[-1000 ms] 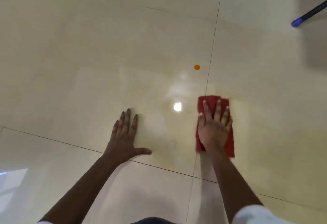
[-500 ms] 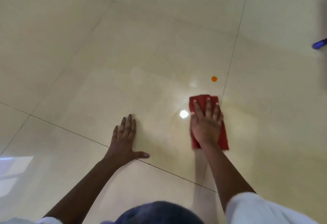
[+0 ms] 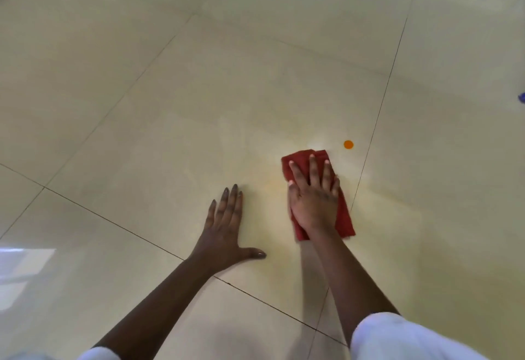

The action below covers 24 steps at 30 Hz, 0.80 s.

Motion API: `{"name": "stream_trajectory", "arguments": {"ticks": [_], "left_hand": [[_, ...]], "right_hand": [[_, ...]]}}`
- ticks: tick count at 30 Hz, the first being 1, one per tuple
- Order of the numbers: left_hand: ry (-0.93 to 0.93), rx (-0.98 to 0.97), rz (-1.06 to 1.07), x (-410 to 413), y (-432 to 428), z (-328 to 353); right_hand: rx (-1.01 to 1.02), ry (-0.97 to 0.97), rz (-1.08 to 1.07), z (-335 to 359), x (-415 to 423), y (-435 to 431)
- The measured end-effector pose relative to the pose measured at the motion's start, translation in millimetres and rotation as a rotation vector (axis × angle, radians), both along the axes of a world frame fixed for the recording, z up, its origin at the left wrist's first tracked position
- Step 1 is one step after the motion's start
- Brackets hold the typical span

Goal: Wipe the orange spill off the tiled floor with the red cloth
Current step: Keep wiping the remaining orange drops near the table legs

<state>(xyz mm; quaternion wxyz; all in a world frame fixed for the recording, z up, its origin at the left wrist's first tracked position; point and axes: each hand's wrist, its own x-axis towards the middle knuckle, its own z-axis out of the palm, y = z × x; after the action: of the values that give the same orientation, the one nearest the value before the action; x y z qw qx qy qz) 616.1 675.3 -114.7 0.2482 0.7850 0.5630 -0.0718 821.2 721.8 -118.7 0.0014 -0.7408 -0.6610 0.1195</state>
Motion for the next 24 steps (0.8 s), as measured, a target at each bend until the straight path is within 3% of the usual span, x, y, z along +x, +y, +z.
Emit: {"name": "stream_trajectory", "arguments": {"ticks": [5,8,11,14,17,20,24], "left_hand": [[0.007,0.025,0.001,6.6,5.6,-7.7],[0.042,0.046,0.018,9.0,3.0,-6.5],[-0.006,0.084,-0.006,35.0,18.5,-4.3],[-0.018,0.126,-0.05,61.3,51.9,-2.8],[0.036,0.109,-0.041,64.6,78.4,-4.7],[0.061,0.109,-0.029,61.8,82.7,-12.7],[0.049,0.107,-0.022,62.2,83.2,-21.0]], "right_hand": [[0.039,0.084,0.317,-2.4,13.6,-63.8],[0.05,0.007,0.052,0.4,83.1,-72.8],[-0.041,-0.031,-0.24,1.4,108.7,-18.4],[-0.034,0.006,-0.091,-0.1,68.8,-2.2],[0.058,0.009,0.085,-5.4,63.2,-49.1],[0.045,-0.025,-0.122,-4.6,112.2,-40.8],[-0.003,-0.024,-0.313,-2.7,138.9,56.8]]}}
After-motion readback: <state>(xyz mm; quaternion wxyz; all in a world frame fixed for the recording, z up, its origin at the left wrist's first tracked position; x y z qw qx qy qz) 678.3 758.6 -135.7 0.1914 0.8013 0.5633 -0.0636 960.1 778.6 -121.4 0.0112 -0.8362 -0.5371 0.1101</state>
